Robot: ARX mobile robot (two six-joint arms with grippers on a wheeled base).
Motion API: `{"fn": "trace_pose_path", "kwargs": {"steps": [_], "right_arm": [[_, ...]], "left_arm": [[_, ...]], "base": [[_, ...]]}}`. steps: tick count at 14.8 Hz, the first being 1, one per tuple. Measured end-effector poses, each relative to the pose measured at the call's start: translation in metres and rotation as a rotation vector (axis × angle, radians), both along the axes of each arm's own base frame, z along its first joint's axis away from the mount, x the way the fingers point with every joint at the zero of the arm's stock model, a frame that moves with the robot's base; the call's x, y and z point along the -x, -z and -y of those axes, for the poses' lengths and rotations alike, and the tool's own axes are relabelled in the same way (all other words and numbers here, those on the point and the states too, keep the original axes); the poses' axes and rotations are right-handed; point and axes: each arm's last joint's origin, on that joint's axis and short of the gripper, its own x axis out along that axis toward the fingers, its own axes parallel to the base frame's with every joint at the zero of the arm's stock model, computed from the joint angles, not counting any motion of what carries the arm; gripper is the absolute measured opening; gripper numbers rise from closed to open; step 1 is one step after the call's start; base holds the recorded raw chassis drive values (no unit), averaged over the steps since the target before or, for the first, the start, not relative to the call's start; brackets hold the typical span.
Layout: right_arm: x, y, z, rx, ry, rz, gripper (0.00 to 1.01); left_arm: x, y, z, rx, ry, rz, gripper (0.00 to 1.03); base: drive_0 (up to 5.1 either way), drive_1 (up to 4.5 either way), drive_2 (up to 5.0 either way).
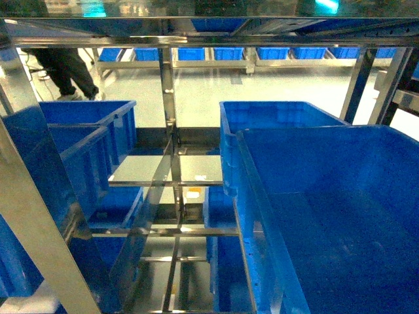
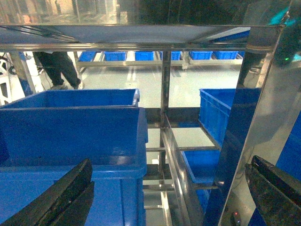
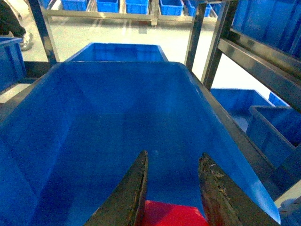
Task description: Pick red block from blue box to shelf
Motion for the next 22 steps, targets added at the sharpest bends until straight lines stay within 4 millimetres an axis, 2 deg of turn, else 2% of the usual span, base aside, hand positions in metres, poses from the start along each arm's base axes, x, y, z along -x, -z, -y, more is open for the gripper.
{"fn": "trace_pose_path", "kwargs": {"steps": [2, 4, 6, 7, 8, 9, 10, 12, 15, 16, 19, 22], "right_arm": [[-0.020, -0.001, 0.000, -0.002, -0.007, -0.005, 0.27], [-0.054, -0.003, -0.004, -0.015, -0.055, 0.005, 0.27], [-0.082, 0.006, -0.016, 0.003, -0.093, -0.007, 0.50], [-0.078, 0.011, -0.021, 0.022, -0.094, -0.043, 0.61], [-0.062, 0.006, -0.029, 0.061, -0.105, 0.015, 0.74], [-0.046, -0.001, -0.035, 0.064, -0.103, 0.103, 0.80], [-0.032, -0.001, -0.036, 0.024, -0.103, 0.160, 0.68], [-0.027, -0.003, -0.024, -0.012, -0.047, 0.168, 0.45], [-0.018, -0.008, -0.015, -0.032, -0.053, 0.192, 0.08], [-0.016, -0.008, -0.012, -0.035, -0.052, 0.189, 0.02], [-0.010, -0.009, 0.002, -0.036, -0.033, 0.196, 0.02], [-0.006, -0.008, 0.001, -0.039, -0.056, 0.192, 0.02]], "left_arm": [[0.000, 0.000, 0.000, 0.000, -0.001, -0.001, 0.98], [0.000, 0.000, 0.000, 0.000, -0.001, 0.000, 0.98], [0.000, 0.000, 0.000, 0.000, -0.001, 0.000, 0.98], [0.000, 0.000, 0.000, 0.000, -0.002, 0.000, 0.98], [0.000, 0.000, 0.000, 0.000, -0.001, -0.001, 0.98], [0.000, 0.000, 0.000, 0.000, -0.001, -0.001, 0.98], [0.000, 0.000, 0.000, 0.000, -0.001, 0.000, 0.98], [0.000, 0.000, 0.000, 0.000, -0.001, 0.000, 0.98], [0.000, 0.000, 0.000, 0.000, -0.001, 0.000, 0.98], [0.000, 0.000, 0.000, 0.000, -0.001, 0.000, 0.98], [0.000, 0.000, 0.000, 0.000, -0.002, 0.000, 0.98], [0.000, 0.000, 0.000, 0.000, -0.001, -0.001, 0.98]], "base": [[0.0, 0.00, 0.0], [0.0, 0.00, 0.0], [0.0, 0.00, 0.0], [0.0, 0.00, 0.0], [0.0, 0.00, 0.0], [0.0, 0.00, 0.0], [0.0, 0.00, 0.0], [0.0, 0.00, 0.0], [0.0, 0.00, 0.0], [0.0, 0.00, 0.0], [0.0, 0.00, 0.0], [0.0, 0.00, 0.0]]}}
